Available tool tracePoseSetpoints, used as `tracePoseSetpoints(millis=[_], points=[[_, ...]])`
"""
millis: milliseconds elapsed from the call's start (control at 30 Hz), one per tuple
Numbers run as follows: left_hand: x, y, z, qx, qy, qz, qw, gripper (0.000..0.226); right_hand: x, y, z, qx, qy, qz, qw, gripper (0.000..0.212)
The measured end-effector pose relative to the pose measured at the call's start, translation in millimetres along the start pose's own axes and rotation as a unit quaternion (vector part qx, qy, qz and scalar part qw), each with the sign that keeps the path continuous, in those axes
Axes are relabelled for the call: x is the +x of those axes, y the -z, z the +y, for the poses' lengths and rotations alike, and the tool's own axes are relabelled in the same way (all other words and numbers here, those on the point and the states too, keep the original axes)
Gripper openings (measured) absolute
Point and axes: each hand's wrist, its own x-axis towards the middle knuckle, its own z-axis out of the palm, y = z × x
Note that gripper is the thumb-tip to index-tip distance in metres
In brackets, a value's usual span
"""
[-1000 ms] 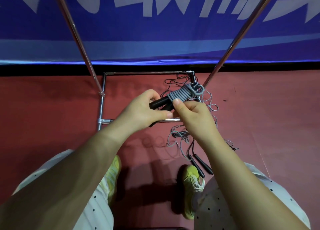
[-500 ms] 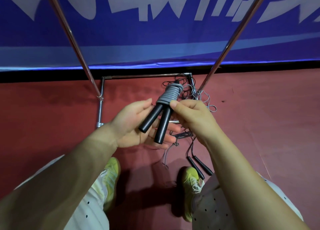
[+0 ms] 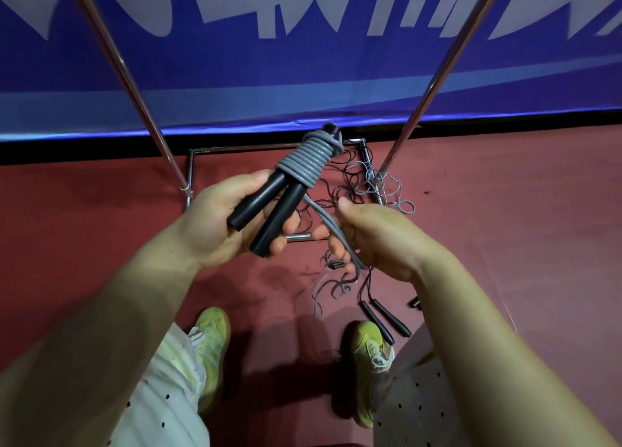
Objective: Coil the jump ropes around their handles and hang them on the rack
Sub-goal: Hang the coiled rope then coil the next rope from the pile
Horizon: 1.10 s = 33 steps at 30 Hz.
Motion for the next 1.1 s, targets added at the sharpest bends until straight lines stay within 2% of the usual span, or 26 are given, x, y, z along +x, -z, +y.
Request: tracePoseSetpoints(millis=[133, 267, 367, 467, 567, 667, 767, 867, 967, 1000, 1100], points=[[-0.9, 4.8, -0.8, 0.014, -0.012, -0.011, 1.000, 0.031, 0.3, -3.0, -1.3, 0.001, 0.013, 0.014, 1.000, 0.033], [-0.8, 8.1, -0.7, 0.017, -0.013, -0.013, 1.000, 0.031, 2.0, -9.1, -2.6, -0.023, 0.043, 0.023, 0.999, 0.024], [-0.7, 9.7, -0.3, 0.029, -0.009, -0.009, 0.999, 0.033, 5.5, -12.2, 0.7, -0.120, 0.095, 0.041, 0.987, 0.014], [0.9, 12.7, -0.4, 0.060, -0.003, 0.031, 0.998, 0.030, 7.6, -15.8, 2.9, -0.163, 0.106, 0.059, 0.979, 0.023], [4.9, 13.2, -2.5, 0.092, 0.013, 0.107, 0.990, 0.024, 8.7, -20.6, 3.8, -0.189, 0.111, 0.075, 0.973, 0.027], [9.6, 8.1, -7.7, 0.111, 0.021, 0.173, 0.978, 0.027, 11.6, -25.0, 7.2, -0.262, 0.127, 0.118, 0.950, 0.033], [13.6, 2.5, -13.1, 0.180, 0.002, 0.214, 0.960, 0.023, 11.5, -26.9, 5.9, -0.249, 0.129, 0.144, 0.949, 0.030], [18.4, 3.1, -16.8, 0.273, -0.022, 0.210, 0.939, 0.015, 11.0, -27.5, 4.1, -0.177, 0.113, 0.154, 0.966, 0.032], [22.5, 4.8, -21.8, 0.306, -0.045, 0.169, 0.936, 0.005, 12.6, -29.8, 6.2, -0.143, 0.086, 0.168, 0.972, 0.052], [22.8, 4.8, -24.0, 0.303, -0.052, 0.162, 0.938, 0.014, 14.1, -30.3, 7.5, -0.138, 0.086, 0.174, 0.971, 0.054], [21.9, 5.0, -25.0, 0.314, -0.070, 0.156, 0.934, 0.034, 14.7, -30.5, 7.2, -0.136, 0.109, 0.198, 0.965, 0.044]])
